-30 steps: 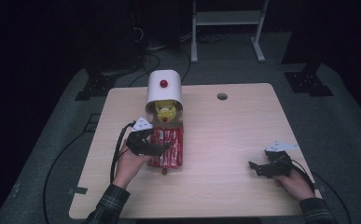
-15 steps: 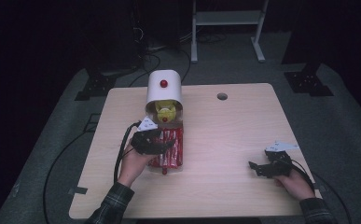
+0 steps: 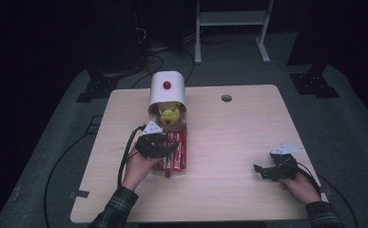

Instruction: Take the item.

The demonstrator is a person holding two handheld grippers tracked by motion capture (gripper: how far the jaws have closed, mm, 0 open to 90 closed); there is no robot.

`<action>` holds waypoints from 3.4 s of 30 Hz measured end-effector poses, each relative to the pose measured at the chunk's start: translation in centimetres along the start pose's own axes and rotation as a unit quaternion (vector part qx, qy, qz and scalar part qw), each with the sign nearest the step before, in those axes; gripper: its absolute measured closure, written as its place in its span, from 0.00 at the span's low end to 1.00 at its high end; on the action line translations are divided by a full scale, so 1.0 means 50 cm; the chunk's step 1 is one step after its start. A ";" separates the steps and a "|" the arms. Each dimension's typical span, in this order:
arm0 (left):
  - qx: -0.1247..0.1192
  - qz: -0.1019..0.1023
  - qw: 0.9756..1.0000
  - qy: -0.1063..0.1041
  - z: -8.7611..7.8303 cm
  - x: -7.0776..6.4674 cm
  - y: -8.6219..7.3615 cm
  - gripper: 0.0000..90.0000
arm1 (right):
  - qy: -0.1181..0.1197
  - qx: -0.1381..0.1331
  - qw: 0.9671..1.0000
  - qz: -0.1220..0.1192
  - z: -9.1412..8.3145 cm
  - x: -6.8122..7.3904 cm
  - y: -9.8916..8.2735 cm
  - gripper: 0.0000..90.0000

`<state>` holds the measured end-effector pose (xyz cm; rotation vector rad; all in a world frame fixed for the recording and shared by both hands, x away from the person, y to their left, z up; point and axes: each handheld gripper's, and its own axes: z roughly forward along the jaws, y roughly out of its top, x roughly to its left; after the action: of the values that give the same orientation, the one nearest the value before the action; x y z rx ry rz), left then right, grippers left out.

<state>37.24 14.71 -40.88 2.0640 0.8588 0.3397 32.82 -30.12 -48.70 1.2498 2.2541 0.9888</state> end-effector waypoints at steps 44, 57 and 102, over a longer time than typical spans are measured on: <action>0.034 0.018 0.999 0.033 0.018 -0.021 -0.011 0.81 | 0.000 0.000 1.000 0.000 0.000 0.000 0.000 0.13; 0.014 0.018 1.000 0.010 0.010 -0.020 -0.009 0.94 | 0.000 0.000 1.000 0.000 0.000 0.000 0.000 0.13; -0.056 -0.001 0.998 0.002 -0.088 -0.001 0.017 0.95 | 0.000 0.000 1.000 0.000 0.000 0.000 0.000 0.13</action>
<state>35.33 17.04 -37.54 1.9600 0.8267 0.3825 32.83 -30.12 -48.70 1.2493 2.2542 0.9892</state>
